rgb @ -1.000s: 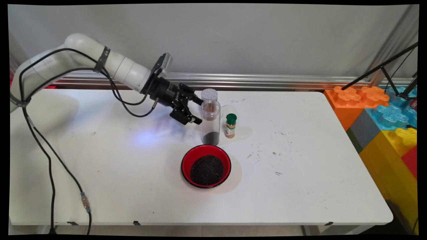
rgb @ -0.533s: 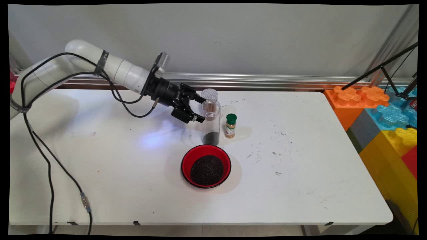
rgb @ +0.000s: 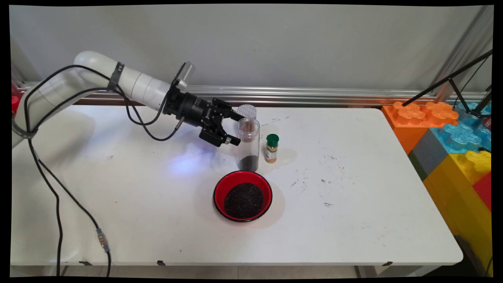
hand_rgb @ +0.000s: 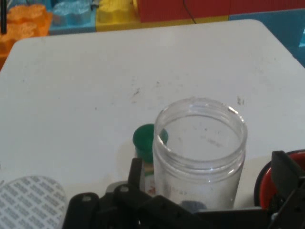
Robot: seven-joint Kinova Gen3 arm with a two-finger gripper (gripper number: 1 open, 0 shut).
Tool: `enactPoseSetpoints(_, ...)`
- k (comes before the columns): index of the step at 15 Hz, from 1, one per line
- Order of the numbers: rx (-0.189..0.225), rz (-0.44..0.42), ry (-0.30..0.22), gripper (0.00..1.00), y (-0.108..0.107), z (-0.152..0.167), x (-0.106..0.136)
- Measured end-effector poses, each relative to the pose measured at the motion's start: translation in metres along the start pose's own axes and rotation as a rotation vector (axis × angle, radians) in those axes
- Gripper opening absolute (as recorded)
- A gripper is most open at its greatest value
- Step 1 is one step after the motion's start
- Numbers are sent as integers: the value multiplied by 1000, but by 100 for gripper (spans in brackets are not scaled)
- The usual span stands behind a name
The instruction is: Pick up the black seasoning powder from the table
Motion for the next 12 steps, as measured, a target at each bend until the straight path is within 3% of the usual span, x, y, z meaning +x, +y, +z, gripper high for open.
enactPoseSetpoints(12,18,53,74,100,8,11,-25)
